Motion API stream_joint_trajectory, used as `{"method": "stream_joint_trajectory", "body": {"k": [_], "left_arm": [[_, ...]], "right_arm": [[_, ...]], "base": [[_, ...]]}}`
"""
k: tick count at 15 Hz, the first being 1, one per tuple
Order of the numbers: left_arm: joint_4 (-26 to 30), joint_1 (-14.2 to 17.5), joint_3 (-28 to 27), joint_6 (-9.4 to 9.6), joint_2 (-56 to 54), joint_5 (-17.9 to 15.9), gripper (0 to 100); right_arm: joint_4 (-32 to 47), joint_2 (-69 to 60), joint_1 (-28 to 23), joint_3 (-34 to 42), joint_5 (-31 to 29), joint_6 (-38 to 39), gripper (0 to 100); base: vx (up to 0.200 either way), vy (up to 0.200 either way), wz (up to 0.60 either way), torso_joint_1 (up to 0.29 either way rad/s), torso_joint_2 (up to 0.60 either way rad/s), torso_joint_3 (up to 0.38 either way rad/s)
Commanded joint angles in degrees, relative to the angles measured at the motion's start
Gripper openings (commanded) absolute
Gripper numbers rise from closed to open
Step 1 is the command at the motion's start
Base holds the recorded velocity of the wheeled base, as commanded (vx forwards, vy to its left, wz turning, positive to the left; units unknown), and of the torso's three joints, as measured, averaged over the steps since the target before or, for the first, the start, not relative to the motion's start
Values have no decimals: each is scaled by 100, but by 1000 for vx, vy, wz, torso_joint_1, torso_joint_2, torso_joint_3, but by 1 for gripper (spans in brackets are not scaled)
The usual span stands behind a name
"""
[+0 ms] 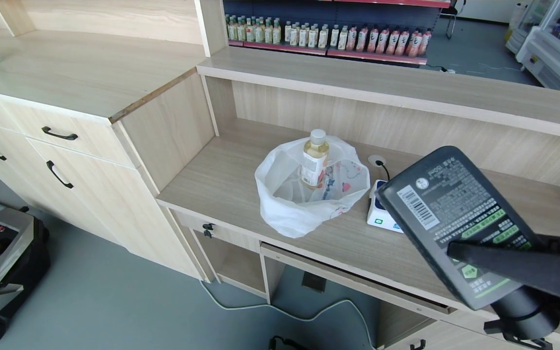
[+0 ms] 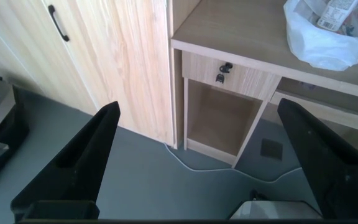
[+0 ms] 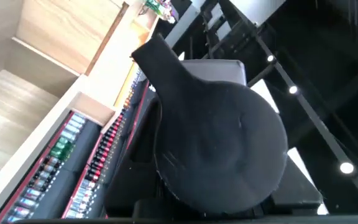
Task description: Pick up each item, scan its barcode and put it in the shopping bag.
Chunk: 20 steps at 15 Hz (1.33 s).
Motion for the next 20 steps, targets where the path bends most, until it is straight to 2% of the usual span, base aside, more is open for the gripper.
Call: {"method": "stream_joint_trajectory", "body": {"k": [1,5,20], "left_arm": [[-2,0,1,0,-2,-3,100],[-2,0,1,0,-2,-3,100],[-2,0,1,0,-2,6,100]], "right_arm": [[154,-265,12,24,45,-19,0],[681,-757,-49,-29,572,-54,0],[742,-933,153,-117,897,-45,0]], "base": [[0,0,0,0,0,0],[0,0,0,0,0,0],[0,0,0,0,0,0]]}}
